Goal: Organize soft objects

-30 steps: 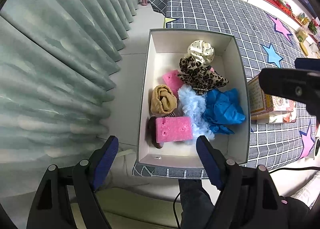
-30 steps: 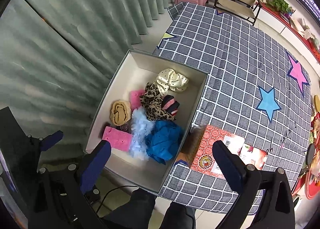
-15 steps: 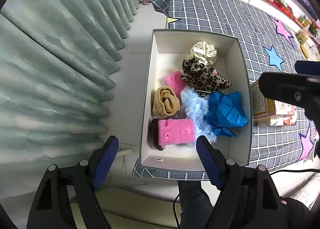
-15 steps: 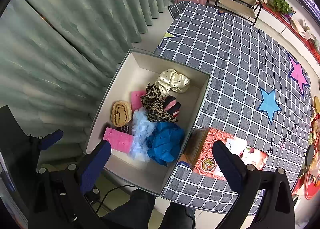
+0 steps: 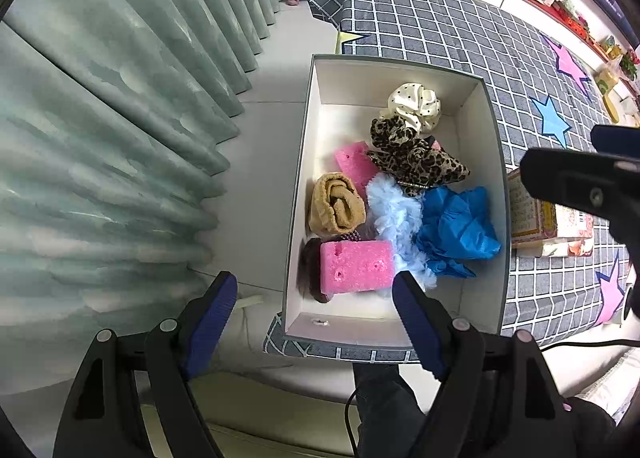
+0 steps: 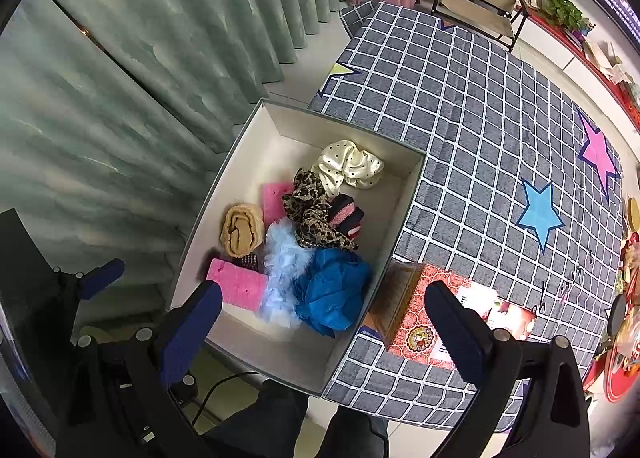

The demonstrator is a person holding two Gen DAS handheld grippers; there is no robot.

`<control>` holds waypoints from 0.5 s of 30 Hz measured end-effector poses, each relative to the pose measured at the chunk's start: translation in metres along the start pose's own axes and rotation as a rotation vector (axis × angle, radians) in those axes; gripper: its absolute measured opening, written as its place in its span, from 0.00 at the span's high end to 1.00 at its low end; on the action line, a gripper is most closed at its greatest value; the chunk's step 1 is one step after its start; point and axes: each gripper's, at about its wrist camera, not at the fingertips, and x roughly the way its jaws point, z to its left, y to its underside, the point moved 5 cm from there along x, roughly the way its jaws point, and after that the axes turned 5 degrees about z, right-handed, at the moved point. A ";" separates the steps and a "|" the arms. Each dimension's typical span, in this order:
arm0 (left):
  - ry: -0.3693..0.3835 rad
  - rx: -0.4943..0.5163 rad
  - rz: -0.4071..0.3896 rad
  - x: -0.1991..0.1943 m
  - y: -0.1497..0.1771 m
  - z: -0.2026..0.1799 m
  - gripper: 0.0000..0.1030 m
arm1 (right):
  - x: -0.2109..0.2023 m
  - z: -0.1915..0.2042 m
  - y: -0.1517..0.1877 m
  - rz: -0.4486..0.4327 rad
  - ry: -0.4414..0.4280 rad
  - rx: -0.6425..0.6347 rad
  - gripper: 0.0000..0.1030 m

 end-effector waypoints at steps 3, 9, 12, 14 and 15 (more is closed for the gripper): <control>0.015 -0.009 0.006 0.001 -0.003 0.003 0.20 | 0.001 -0.002 -0.002 0.003 0.001 0.004 0.01; 0.105 -0.076 0.025 -0.003 -0.025 0.021 0.20 | 0.003 -0.007 -0.007 0.001 0.002 0.013 0.01; 0.135 -0.126 0.011 -0.009 -0.035 0.033 0.20 | 0.001 -0.009 -0.010 -0.007 -0.006 0.027 0.01; 0.166 -0.161 0.004 -0.013 -0.042 0.041 0.20 | 0.000 -0.012 -0.011 -0.006 -0.013 0.038 0.01; 0.178 -0.171 0.004 -0.013 -0.043 0.043 0.20 | 0.000 -0.013 -0.011 -0.006 -0.014 0.041 0.01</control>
